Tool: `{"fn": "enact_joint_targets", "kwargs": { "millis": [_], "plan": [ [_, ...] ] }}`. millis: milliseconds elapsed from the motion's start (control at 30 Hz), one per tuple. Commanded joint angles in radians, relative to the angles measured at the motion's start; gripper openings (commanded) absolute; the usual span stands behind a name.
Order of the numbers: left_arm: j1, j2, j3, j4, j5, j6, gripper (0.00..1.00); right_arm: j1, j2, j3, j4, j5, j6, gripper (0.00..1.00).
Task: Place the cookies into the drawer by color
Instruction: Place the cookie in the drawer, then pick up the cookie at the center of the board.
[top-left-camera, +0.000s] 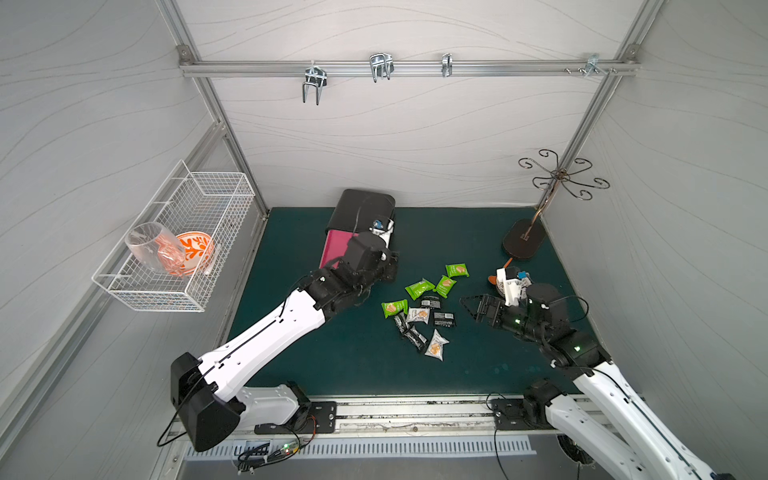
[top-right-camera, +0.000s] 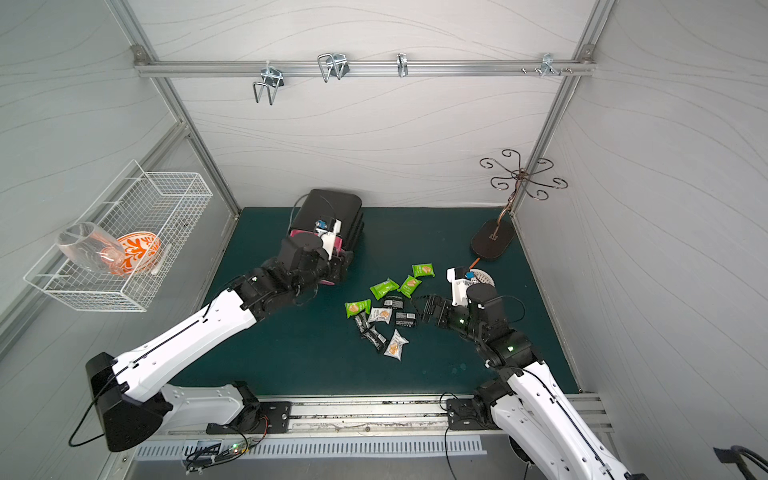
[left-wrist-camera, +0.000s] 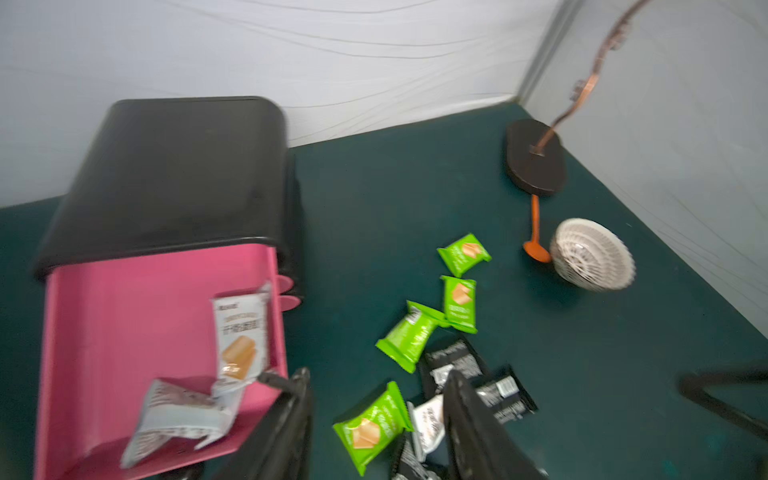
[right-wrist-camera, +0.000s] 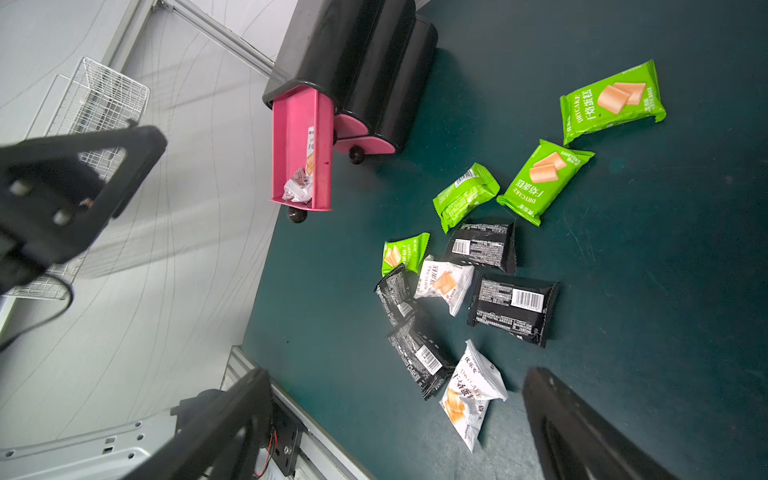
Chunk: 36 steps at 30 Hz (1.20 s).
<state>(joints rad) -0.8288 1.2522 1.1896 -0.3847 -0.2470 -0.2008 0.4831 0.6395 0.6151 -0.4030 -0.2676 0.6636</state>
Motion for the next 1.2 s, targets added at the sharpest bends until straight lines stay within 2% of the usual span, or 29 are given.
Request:
{"fn": "enact_joint_targets", "kwargs": {
  "millis": [0, 100, 167, 300, 433, 667, 900, 1067, 1167],
  "plan": [
    [-0.141, 0.026, -0.036, 0.047, -0.006, 0.021, 0.50, 0.003, 0.002, 0.010, -0.008, 0.011, 0.003, 0.99],
    [-0.268, 0.083, -0.054, 0.038, -0.071, -0.008, 0.48, 0.003, -0.007, -0.003, -0.017, 0.022, 0.004, 0.99],
    [-0.329, 0.129, -0.078, 0.054, -0.063, -0.072, 0.47, 0.003, -0.018, -0.012, -0.024, 0.034, 0.004, 0.99],
    [-0.404, 0.231, -0.140, 0.164, -0.026, -0.200, 0.45, 0.003, -0.050, -0.021, -0.054, 0.099, 0.030, 0.99],
    [-0.464, 0.358, -0.120, 0.177, -0.063, -0.250, 0.45, 0.002, -0.101, -0.023, -0.103, 0.200, 0.087, 0.99],
    [-0.472, 0.500, -0.125, 0.160, -0.060, -0.277, 0.47, 0.002, -0.185, -0.035, -0.141, 0.227, 0.083, 0.99],
    [-0.471, 0.617, -0.083, 0.155, -0.084, -0.252, 0.46, 0.002, -0.181, -0.038, -0.138, 0.201, 0.092, 0.99],
    [-0.471, 0.665, -0.074, 0.168, -0.068, -0.255, 0.39, 0.002, -0.173, -0.024, -0.145, 0.195, 0.084, 0.99],
    [-0.470, 0.673, -0.080, 0.176, -0.060, -0.264, 0.29, 0.002, -0.173, -0.024, -0.142, 0.195, 0.084, 0.99]
  ]
}}
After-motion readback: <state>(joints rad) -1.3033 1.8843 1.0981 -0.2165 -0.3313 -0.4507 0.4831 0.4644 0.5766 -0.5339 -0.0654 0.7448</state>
